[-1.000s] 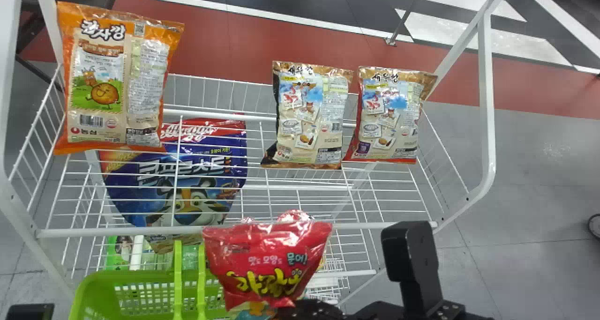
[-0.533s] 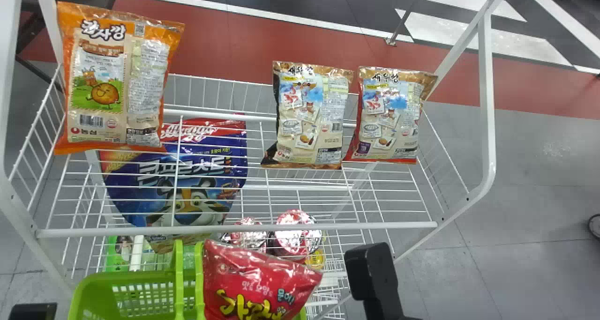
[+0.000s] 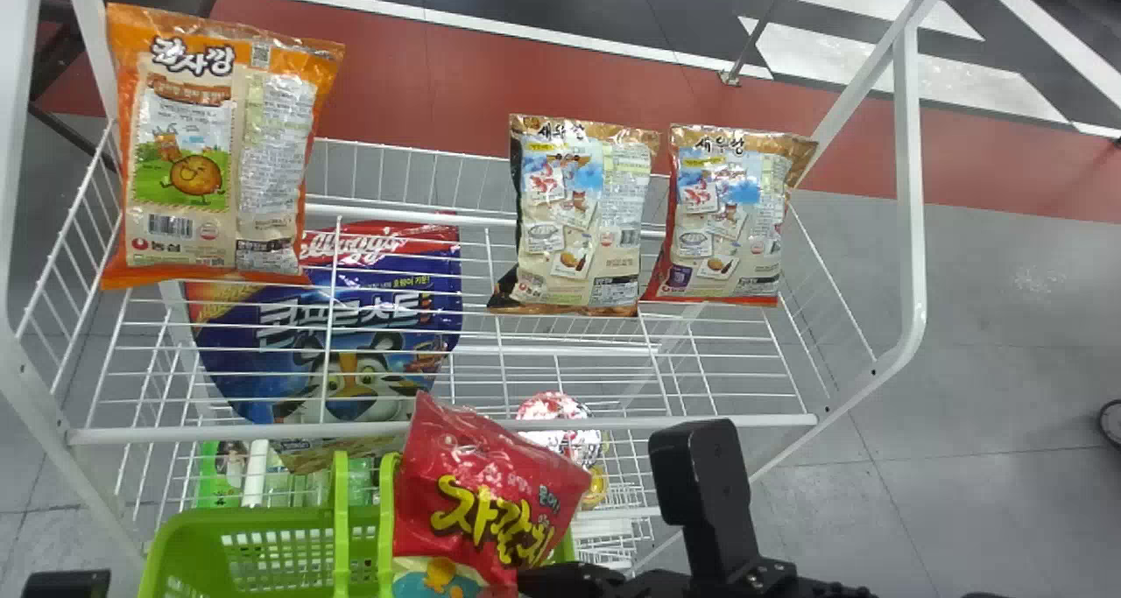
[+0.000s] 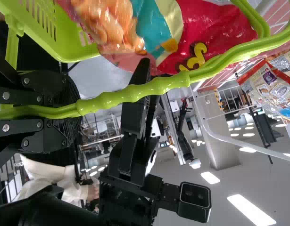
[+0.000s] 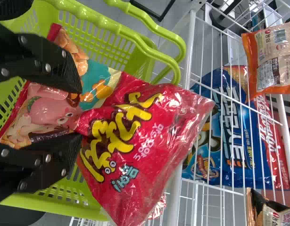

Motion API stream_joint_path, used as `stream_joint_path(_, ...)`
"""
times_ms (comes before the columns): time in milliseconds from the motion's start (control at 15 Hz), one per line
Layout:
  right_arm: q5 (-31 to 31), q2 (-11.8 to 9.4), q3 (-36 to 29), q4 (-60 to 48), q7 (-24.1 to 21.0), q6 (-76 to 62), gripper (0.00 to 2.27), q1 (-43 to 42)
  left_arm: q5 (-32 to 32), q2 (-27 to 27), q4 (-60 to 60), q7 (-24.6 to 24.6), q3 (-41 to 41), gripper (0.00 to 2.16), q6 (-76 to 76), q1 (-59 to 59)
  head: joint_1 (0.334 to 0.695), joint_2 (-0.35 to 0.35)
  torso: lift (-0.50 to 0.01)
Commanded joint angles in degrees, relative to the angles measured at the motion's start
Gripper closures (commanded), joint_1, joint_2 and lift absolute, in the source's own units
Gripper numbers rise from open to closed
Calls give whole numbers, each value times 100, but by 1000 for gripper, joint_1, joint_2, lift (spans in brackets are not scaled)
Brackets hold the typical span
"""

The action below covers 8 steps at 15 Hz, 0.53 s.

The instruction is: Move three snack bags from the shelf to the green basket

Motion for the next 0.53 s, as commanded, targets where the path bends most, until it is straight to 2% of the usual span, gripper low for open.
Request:
stream_joint_path(0,-14,-1,0,-199,7,82,53,71,0,4,-1,7,-15,1953,0,-7,695,-350,-48)
stream_joint_path(267,-14,-10,-219,-780,-37,82,53,300,0,4,8,15,-33,1953,0,-25,695,-350,-48)
stream_joint_path(333,-14,-10,-307,-797,-168,82,53,361,9,4,8,15,-33,1953,0,-34,695,-350,-48)
stream_joint_path(467,408,-10,-334,-788,-353,82,49,396,0,4,-1,15,-50,1953,0,-25,695,-350,-48)
